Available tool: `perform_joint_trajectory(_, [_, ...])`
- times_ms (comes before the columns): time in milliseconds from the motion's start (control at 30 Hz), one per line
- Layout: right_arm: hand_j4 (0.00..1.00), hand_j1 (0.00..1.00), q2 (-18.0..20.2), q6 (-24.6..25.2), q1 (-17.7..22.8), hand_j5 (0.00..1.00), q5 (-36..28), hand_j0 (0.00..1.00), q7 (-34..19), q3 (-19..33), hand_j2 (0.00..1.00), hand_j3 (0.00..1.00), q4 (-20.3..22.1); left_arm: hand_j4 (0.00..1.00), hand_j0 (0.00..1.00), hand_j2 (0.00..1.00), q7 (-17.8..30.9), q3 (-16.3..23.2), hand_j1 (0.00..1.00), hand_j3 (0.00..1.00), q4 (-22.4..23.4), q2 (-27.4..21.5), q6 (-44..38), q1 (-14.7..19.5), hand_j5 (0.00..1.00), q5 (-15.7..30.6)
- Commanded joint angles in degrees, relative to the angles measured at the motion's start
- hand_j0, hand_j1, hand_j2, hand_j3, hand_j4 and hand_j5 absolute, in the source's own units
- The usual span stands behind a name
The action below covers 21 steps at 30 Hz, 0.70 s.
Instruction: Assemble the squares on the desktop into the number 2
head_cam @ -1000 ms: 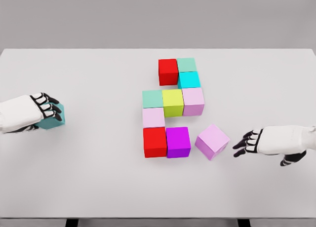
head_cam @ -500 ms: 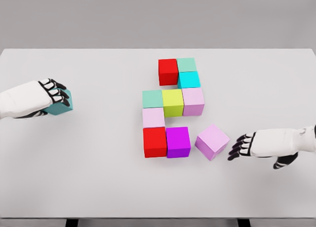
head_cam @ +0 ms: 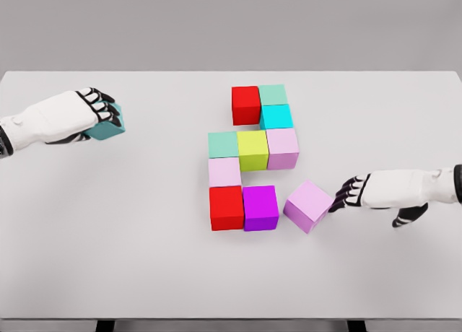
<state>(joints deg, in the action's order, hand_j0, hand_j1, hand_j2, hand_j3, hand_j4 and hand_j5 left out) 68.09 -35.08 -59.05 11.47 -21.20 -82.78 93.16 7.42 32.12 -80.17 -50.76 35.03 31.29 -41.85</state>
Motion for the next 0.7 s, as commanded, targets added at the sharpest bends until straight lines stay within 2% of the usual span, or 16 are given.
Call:
perform_joint_trajectory(0, [0.99, 0.99, -0.6, 0.1, 0.0, 0.99, -0.3, 0.99, 0.1, 1.0, 0.99, 0.99, -1.4, 0.6, 0.6, 0.6, 0.1, 1.8, 0.6, 0.6, 1.5, 1.6, 0.0, 0.0, 0.6, -0.1])
perform_joint_trajectory(300, [0.99, 0.99, -0.8, 0.1, 0.0, 0.99, -0.3, 0.99, 0.3, 2.4, 0.99, 0.99, -1.7, 0.6, 0.6, 0.6, 0.1, 5.8, 0.6, 0.6, 5.3, 5.6, 0.0, 5.9, 0.6, -0.3])
perform_joint_trajectory(467, [0.99, 0.99, -1.9, 0.1, 0.0, 0.99, -0.3, 0.99, 0.3, 3.2, 0.99, 0.99, -3.7, 0.6, 0.6, 0.6, 0.1, 8.9, 0.6, 0.6, 9.8, 8.5, 0.0, 10.3, 0.6, -0.3])
perform_joint_trajectory(667, [0.99, 0.99, -2.3, 0.1, 0.0, 0.99, -0.3, 0.99, 0.3, 3.6, 0.99, 0.99, -3.7, 0.6, 0.6, 0.6, 0.1, 11.2, 0.6, 0.6, 14.3, 12.1, 0.0, 14.0, 0.6, -0.3])
